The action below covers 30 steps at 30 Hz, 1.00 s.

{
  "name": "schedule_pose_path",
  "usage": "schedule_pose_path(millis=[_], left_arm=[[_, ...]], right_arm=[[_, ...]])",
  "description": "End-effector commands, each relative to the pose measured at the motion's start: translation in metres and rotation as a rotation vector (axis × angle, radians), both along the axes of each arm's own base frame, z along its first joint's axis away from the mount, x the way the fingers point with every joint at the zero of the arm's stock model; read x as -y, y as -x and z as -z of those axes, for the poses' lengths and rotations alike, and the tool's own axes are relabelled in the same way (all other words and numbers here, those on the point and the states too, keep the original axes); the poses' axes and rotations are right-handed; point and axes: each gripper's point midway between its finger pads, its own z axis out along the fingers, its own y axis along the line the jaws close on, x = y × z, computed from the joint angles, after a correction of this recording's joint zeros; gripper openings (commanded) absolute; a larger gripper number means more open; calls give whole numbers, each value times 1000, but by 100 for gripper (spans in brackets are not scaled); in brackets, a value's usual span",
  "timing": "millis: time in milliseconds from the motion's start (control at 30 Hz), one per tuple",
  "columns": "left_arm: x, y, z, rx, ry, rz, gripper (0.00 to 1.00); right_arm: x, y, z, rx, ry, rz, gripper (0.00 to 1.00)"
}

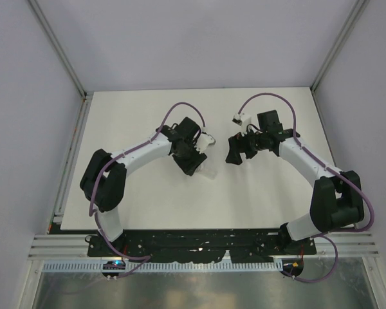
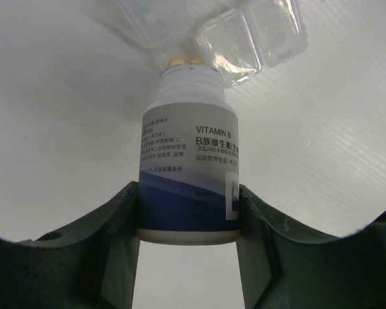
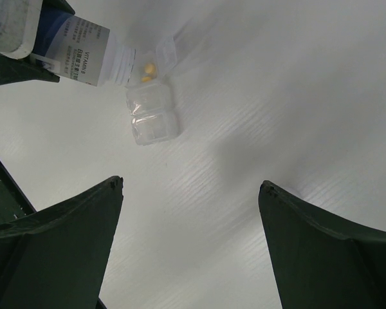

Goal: Sort the pills into containers

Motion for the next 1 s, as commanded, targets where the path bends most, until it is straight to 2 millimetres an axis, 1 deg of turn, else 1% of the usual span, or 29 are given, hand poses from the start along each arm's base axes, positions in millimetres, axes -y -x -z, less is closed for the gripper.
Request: schedule_pose_path(millis=[0,567,967], left_arm=[[6,-8,-11,27,3,19,0],[5,-7,-8,5,-30,33,0],[8,-7,-11,32,1,30,0]], right_arm=[[-3,-4,-7,14,-19,-8,90],[-2,-4,-8,17,-20,-7,90],[-1,-4,-7,15,-22,-6,90]])
